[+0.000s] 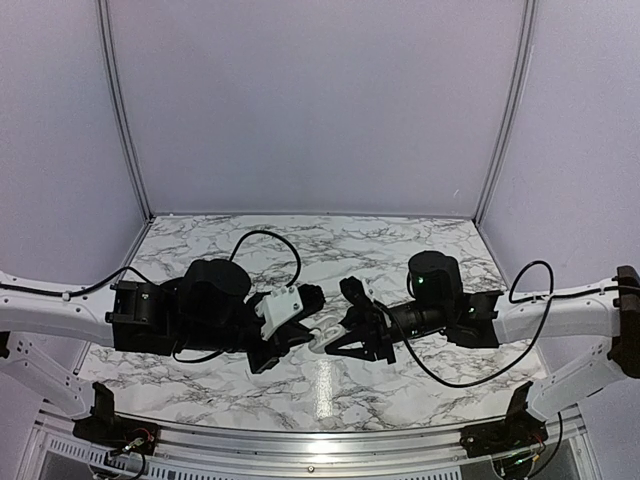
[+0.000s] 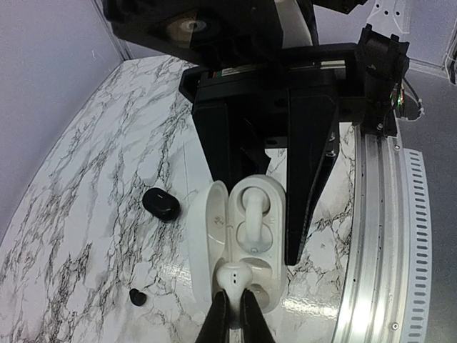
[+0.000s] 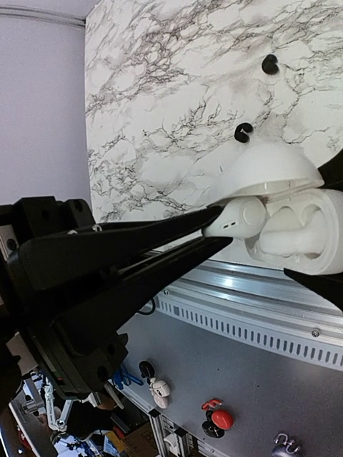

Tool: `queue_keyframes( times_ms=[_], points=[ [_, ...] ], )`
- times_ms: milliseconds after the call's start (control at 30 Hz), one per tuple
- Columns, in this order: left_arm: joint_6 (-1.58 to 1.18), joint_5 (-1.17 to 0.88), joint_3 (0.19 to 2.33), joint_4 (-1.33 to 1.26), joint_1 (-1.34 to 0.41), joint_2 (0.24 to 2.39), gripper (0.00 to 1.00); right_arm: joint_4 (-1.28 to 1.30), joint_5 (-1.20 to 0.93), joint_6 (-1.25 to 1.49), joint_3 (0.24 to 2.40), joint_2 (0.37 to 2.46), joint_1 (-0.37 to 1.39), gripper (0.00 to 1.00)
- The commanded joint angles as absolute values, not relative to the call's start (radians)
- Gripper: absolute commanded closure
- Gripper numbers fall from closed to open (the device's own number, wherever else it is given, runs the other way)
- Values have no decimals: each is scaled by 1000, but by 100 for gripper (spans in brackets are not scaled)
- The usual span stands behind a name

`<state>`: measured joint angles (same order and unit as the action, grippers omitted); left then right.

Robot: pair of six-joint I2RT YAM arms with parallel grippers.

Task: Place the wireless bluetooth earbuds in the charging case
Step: Place the left earbud in the left side groove of the charging case.

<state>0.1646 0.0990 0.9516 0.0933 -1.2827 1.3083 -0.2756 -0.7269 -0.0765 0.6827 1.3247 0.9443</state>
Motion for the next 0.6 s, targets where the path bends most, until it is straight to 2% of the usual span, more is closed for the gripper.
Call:
queue_keyframes(
  times_ms=[0, 567],
  points=[
    [155, 88, 987, 60, -1289, 1330, 100, -304, -727, -83, 722, 1327, 956, 100],
    [123, 40, 963, 63, -1291, 1338, 100, -349, -675, -72, 683, 1278, 957, 100]
  ],
)
